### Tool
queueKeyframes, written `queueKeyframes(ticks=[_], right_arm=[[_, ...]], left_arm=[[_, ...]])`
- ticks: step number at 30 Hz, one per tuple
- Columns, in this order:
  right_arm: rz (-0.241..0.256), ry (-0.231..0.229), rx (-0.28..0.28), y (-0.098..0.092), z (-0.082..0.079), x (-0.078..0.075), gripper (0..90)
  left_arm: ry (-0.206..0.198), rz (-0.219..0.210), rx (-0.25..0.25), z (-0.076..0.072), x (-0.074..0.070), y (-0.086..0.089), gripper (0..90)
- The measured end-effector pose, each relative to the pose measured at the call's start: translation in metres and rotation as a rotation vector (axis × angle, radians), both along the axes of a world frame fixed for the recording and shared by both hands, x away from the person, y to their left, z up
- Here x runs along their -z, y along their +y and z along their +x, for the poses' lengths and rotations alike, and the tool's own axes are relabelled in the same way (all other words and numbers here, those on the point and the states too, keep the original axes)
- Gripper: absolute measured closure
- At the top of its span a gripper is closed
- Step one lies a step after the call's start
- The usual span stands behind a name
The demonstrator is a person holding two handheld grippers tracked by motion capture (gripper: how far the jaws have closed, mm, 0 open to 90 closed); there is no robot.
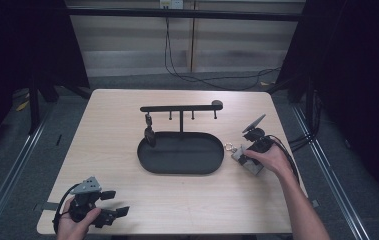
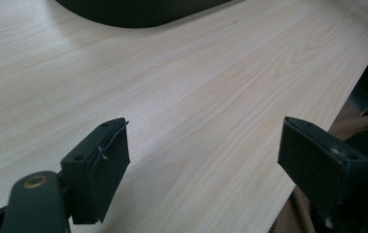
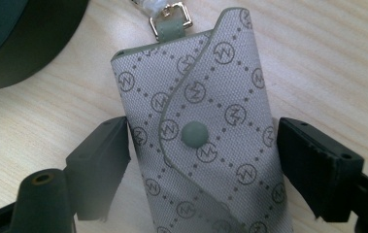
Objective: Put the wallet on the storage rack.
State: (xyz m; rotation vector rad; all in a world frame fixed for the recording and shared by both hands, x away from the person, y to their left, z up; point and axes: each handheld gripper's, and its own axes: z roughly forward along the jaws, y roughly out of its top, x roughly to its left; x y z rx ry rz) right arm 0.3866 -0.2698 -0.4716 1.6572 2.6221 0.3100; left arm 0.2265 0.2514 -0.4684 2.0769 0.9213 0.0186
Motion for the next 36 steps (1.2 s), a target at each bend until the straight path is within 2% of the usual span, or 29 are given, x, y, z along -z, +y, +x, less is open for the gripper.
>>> queueKeyframes(ticks=[14,20,36], right_arm=[[-0.036,0.018,-0.008,0.006,0.002,0.004,22.2],[-0.075,0.036,-0.022,0.012,0.004,0.003,26.3],[-0.063,0.074,0.003,0.014,0.005,-0.002,30.5]], left_arm=[[0.0,0.001,0.005,0.0,0.0,0.0,18.7],[-0.002,0.0,-0.001,-0.001,-0.001,0.0,18.7],[0.004,-0.01,0.0,0.0,-0.001,0.001,18.7]])
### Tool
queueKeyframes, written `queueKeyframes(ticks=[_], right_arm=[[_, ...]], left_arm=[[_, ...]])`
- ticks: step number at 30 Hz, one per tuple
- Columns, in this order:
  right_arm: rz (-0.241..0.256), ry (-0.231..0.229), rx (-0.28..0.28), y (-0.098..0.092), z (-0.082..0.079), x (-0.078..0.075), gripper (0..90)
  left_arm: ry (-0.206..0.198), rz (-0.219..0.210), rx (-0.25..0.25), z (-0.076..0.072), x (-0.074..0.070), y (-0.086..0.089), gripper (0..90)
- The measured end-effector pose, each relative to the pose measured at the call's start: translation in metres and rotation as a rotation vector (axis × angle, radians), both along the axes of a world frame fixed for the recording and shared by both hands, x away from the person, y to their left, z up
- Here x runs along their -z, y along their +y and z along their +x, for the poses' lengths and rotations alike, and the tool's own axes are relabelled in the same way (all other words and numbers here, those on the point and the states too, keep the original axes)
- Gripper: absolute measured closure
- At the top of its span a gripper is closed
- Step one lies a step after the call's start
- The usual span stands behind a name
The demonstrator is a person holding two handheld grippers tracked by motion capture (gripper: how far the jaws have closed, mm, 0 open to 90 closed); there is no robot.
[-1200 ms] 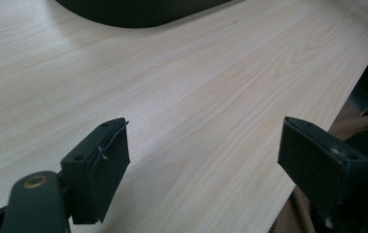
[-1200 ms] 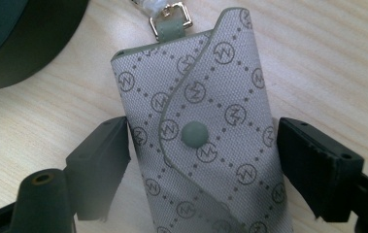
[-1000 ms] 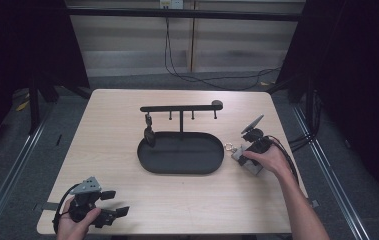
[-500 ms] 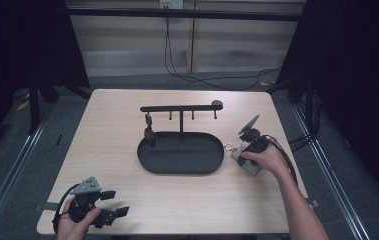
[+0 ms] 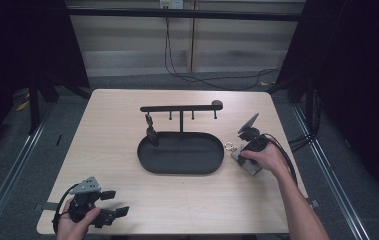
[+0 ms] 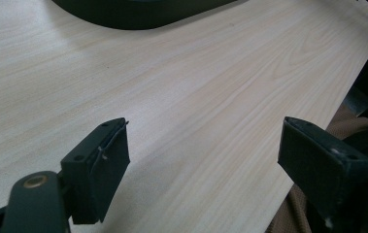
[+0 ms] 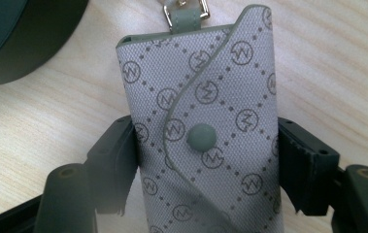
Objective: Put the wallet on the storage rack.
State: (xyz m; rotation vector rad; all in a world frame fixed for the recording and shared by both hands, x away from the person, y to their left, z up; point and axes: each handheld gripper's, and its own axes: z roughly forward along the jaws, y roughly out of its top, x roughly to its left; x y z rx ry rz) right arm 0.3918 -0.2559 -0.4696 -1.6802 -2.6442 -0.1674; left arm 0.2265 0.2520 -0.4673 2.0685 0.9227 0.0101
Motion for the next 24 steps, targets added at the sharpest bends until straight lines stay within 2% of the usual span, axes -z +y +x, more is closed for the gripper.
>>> queueKeyframes(ticks=[11,20,24], right_arm=[[0.038,0.01,0.025,-0.008,-0.001,-0.006,30.9],[0.022,-0.004,0.013,-0.007,0.0,-0.02,31.0],[0.021,-0.006,0.019,-0.007,-0.001,-0.022,31.1]], left_arm=[[0.012,-0.007,-0.002,0.002,0.001,0.0,18.7],[0.009,-0.005,-0.006,0.001,0.001,0.0,18.7],[0.009,-0.003,0.005,0.001,0.0,-0.001,18.7]])
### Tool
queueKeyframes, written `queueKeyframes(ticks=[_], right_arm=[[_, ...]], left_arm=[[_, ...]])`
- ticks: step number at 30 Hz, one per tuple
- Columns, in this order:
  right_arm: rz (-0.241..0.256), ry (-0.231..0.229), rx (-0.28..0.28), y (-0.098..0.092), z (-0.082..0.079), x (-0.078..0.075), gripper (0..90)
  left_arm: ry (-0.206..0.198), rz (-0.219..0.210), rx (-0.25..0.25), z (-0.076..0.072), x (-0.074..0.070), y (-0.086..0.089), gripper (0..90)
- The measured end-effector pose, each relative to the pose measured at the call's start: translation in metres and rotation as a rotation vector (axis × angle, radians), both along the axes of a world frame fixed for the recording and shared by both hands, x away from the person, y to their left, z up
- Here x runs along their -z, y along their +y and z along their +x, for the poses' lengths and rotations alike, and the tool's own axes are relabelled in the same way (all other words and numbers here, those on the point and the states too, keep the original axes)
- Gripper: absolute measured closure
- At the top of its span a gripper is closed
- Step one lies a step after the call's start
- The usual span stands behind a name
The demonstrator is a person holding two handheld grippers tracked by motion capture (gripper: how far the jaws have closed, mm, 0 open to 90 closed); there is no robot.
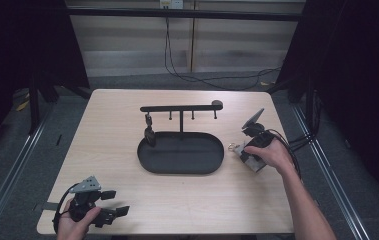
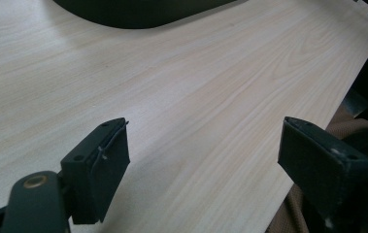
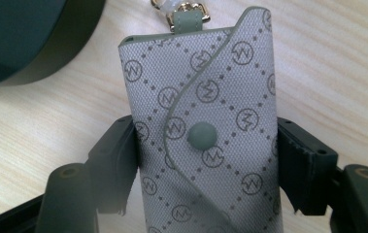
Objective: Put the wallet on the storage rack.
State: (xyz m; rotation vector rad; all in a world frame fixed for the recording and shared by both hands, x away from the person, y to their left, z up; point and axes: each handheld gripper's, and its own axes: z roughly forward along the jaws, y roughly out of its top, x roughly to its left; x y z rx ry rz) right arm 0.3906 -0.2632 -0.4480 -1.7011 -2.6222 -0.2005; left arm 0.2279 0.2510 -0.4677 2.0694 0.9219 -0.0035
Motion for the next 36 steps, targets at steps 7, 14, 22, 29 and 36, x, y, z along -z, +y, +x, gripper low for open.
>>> queueKeyframes(ticks=[7,14,22,29,36], right_arm=[[0.014,-0.014,0.015,-0.003,-0.004,-0.008,31.2],[0.024,-0.02,0.031,-0.008,-0.007,-0.015,31.3],[0.028,-0.03,0.029,-0.005,-0.007,-0.029,31.4],[0.034,-0.029,0.017,-0.003,-0.007,-0.037,31.4],[0.017,-0.041,0.023,-0.005,-0.007,-0.051,31.4]], left_arm=[[-0.001,0.004,0.006,-0.001,0.0,-0.001,18.7],[0.002,0.007,0.006,-0.001,0.001,-0.001,18.7],[0.003,0.006,0.007,-0.001,0.0,-0.001,18.7],[0.013,0.009,0.001,-0.001,0.001,-0.002,18.7],[0.011,0.007,0.007,-0.001,0.001,-0.001,18.6]])
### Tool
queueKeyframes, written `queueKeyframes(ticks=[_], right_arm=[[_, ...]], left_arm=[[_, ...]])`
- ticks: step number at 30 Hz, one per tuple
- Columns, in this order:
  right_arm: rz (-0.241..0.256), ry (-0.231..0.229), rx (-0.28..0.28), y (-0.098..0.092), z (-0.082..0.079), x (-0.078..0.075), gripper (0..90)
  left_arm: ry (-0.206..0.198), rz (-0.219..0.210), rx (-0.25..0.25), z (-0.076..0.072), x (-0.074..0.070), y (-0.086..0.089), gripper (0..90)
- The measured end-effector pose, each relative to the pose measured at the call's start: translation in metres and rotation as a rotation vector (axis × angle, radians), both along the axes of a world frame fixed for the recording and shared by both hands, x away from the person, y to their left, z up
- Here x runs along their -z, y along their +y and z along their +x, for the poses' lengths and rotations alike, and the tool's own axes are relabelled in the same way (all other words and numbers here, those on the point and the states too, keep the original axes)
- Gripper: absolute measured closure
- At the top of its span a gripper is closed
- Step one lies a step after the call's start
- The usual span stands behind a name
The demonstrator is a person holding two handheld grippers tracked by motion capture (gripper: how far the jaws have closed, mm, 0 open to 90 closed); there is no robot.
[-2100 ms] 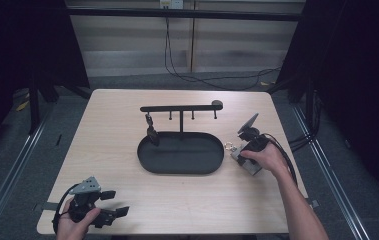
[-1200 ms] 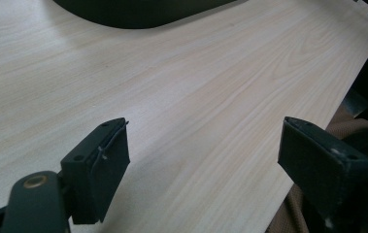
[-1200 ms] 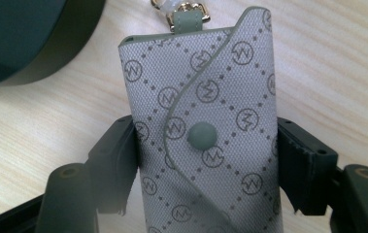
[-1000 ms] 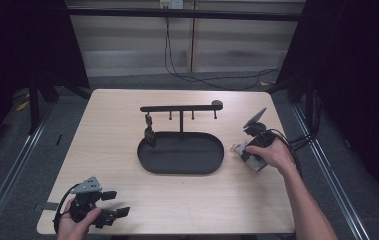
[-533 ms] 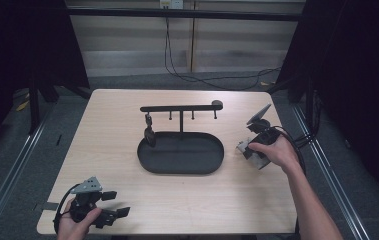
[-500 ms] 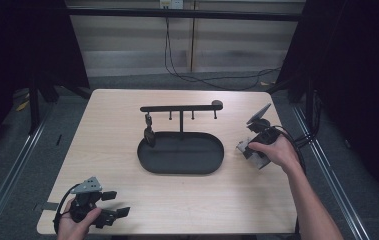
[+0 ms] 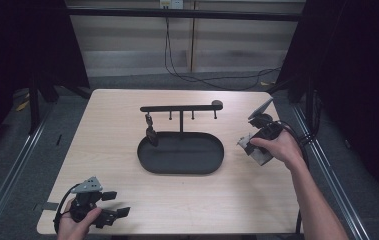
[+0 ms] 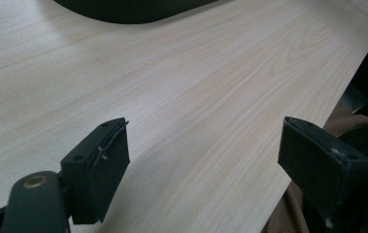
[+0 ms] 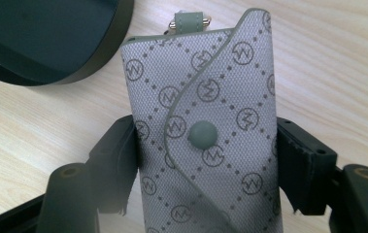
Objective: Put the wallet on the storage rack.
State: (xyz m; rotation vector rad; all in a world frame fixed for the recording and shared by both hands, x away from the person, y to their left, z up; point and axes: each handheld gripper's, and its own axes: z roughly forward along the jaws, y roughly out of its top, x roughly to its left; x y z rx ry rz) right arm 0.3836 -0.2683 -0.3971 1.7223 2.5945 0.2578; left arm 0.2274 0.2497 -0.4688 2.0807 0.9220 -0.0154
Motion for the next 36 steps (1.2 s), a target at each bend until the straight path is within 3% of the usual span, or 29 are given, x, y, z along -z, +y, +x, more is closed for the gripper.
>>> queueKeyframes(ticks=[11,12,29,36], right_arm=[[0.012,-0.054,-0.02,0.009,-0.003,-0.02,31.4],[0.027,-0.075,-0.027,0.011,-0.002,-0.022,31.5],[0.141,-0.111,-0.033,0.039,0.005,-0.025,31.5],[0.205,-0.122,-0.004,0.048,0.007,-0.021,31.5]], left_arm=[[0.003,0.0,-0.009,0.0,0.001,0.0,18.6],[0.006,-0.001,-0.01,0.0,0.001,0.0,18.6],[0.006,-0.004,-0.011,0.0,0.001,0.001,18.6],[0.007,0.001,-0.008,0.0,0.001,0.001,18.6]])
